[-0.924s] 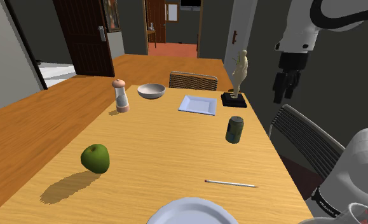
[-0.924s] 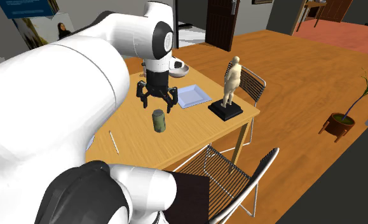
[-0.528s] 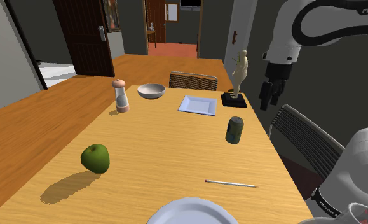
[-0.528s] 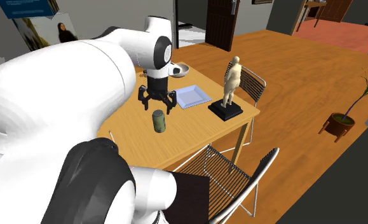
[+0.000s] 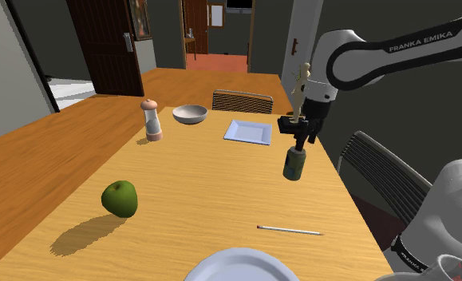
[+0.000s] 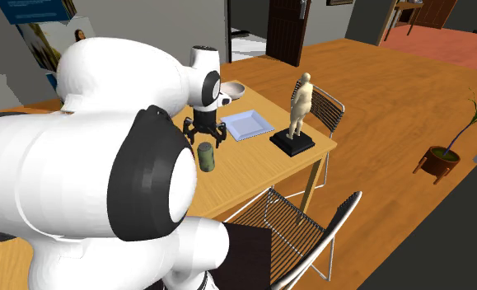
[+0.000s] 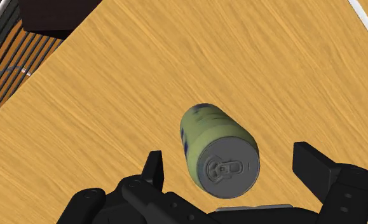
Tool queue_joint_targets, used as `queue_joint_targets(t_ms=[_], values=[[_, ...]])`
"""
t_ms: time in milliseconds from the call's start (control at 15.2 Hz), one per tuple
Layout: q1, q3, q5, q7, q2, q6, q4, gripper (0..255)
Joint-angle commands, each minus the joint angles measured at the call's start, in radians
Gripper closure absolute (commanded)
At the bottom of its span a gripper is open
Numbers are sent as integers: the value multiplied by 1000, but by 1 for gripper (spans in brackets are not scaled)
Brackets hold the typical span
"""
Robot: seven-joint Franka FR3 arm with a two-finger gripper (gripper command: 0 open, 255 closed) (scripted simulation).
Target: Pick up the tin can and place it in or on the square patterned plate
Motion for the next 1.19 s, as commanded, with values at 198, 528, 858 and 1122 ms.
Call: queue_joint_targets(t_ms=[198,528,858,1122], values=[[9,4,9,-8,41,96,-44,0],[12,6,14,-11,63,151,-77,0],[12,6,14,-11,63,151,-77,0],[12,6,14,-11,62,151,-77,255]])
